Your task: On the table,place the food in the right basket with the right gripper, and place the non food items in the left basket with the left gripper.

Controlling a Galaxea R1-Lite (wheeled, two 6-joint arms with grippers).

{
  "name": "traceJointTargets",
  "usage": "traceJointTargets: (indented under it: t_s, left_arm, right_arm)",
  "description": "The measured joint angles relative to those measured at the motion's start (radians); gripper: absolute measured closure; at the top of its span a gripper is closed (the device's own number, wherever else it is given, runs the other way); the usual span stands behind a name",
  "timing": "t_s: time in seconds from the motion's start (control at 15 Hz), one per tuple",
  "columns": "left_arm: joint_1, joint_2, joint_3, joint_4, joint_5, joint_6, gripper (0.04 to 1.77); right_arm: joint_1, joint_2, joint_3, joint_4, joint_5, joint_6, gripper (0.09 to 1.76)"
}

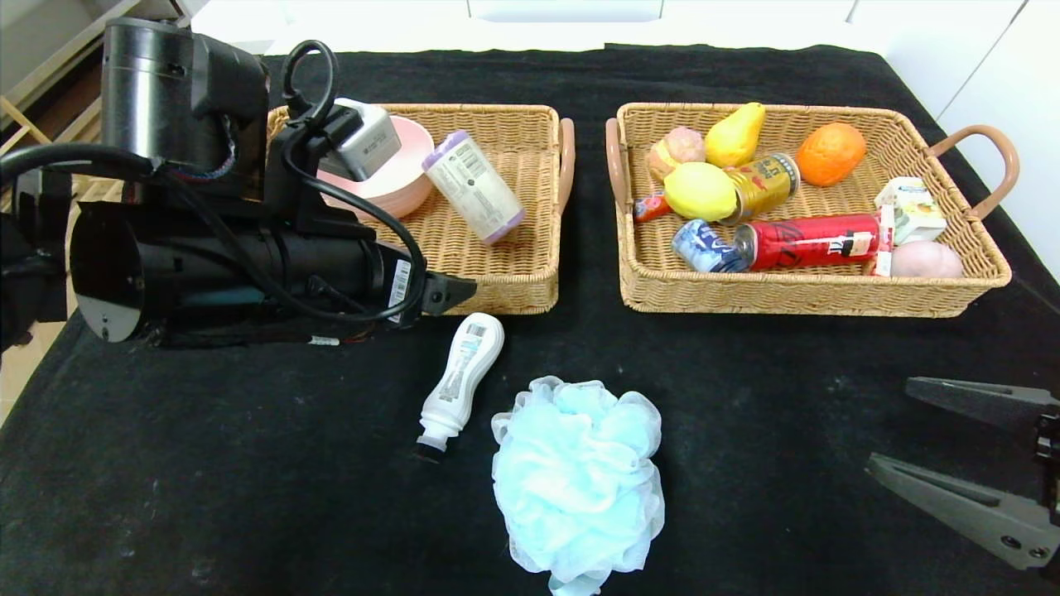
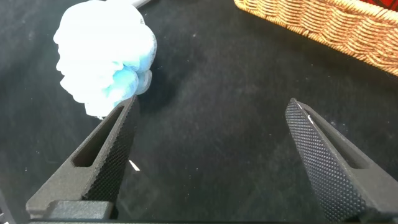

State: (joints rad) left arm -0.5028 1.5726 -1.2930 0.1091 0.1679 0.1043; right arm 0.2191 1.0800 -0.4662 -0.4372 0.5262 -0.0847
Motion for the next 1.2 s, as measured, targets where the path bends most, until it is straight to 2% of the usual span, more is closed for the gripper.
traceJointTargets:
  t_s: [0.13, 0.2, 0.53, 0.67, 0.8, 1.2]
  left_arm:
    - [-0.03, 0.0, 0.02, 0.048, 0.07, -0.02, 0.12]
    - [-0.043, 0.001, 0.021, 0.072, 0.082, -0.054, 0.12]
    - [-0.09, 0.024, 0.023, 0.177, 0.092, -0.16, 0.11]
    - [-0.102, 0.045, 0.027, 0.178, 0.11, -0.173, 0.11]
    - [-0.106, 0.074, 0.027, 0.17, 0.153, -0.177, 0.11]
    - [-0.109, 0.119, 0.03, 0.149, 0.16, -0.18, 0.1]
  right_arm:
    - [0.0, 0.002, 0.0, 0.0, 0.0, 0.0, 0.14]
    - [-0.001, 0.004, 0.0, 0.0, 0.0, -0.001, 0.14]
    - [-0.001, 0.013, 0.001, -0.002, 0.0, -0.002, 0.14]
    - [-0.002, 0.014, 0.0, -0.002, 0.0, -0.002, 0.14]
    - [-0.002, 0.014, 0.0, -0.002, 0.0, -0.002, 0.14]
    - [-0.002, 0.014, 0.0, -0.001, 0.0, -0.002, 0.14]
